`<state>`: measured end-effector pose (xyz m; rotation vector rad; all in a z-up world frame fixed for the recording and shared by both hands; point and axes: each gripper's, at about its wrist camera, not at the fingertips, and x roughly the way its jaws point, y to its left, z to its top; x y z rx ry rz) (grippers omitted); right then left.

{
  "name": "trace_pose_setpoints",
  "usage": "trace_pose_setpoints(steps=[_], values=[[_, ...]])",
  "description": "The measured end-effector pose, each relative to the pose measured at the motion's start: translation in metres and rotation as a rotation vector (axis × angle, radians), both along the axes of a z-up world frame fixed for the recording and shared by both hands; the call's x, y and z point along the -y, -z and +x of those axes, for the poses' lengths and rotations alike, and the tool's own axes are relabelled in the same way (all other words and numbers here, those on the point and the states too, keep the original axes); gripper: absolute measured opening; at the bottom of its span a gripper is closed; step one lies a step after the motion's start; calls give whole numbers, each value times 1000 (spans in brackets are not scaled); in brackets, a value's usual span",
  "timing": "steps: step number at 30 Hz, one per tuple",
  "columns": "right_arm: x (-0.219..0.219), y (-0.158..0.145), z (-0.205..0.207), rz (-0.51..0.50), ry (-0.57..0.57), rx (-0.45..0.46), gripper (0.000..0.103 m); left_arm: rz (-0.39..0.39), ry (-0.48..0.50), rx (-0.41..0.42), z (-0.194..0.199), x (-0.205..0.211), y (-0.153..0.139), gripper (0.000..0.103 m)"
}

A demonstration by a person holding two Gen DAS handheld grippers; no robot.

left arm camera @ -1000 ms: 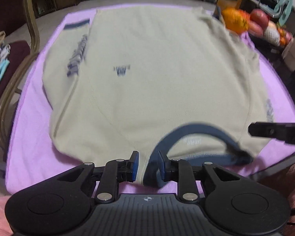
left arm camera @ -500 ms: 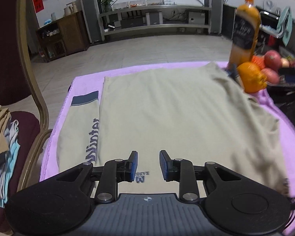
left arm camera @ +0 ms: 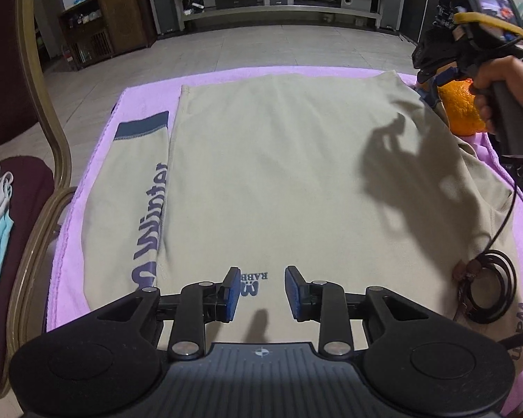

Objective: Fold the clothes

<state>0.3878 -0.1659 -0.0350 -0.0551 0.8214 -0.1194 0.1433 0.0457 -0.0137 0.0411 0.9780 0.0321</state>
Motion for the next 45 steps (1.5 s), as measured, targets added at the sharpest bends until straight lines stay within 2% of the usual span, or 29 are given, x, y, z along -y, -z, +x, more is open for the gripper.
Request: trace_pose_setpoints(steps=[1, 2, 3, 5, 7, 15, 19, 22, 26, 30, 38, 40, 41, 42, 45], values=[[-5, 4, 3, -44, 6, -5, 25, 1, -5, -3, 1, -1, 1, 31], [-9, 8, 4, -85, 13, -6, 18, 4, -9, -6, 1, -2, 2, 31], [-10, 9, 2, -115, 22, -2, 4, 8, -14, -6, 2, -2, 2, 31], [-4, 1, -7, -106, 56, 32, 4, 16, -23, -4, 2, -4, 4, 31], [10, -20, -25, -48, 84, 87, 4, 17, -25, 12, 0, -5, 2, 31], [110, -157, -136, 176, 218, 356, 4, -54, 33, 121, -19, 3, -15, 30], [157, -199, -182, 156, 272, 446, 4, -93, 91, 168, -30, 11, -21, 30], [189, -211, -207, 154, 327, 454, 4, -115, 128, 174, -34, 15, -19, 30], [222, -203, -225, 186, 397, 418, 4, -106, 150, 180, -37, 21, -14, 30], [241, -189, -230, 162, 417, 391, 4, -92, 156, 165, -37, 26, -7, 30], [267, -131, -220, 89, 395, 357, 4, -92, 213, 102, -34, 46, 16, 30], [278, -110, -210, 40, 438, 336, 4, -92, 232, 82, -32, 53, 24, 30], [286, -98, -203, 26, 482, 302, 14, -83, 242, 71, -31, 57, 28, 30], [295, -84, -195, 25, 542, 250, 29, -73, 253, 60, -31, 61, 32, 30], [318, -50, -197, 122, 684, 177, 30, -68, 286, 45, -33, 69, 36, 30]])
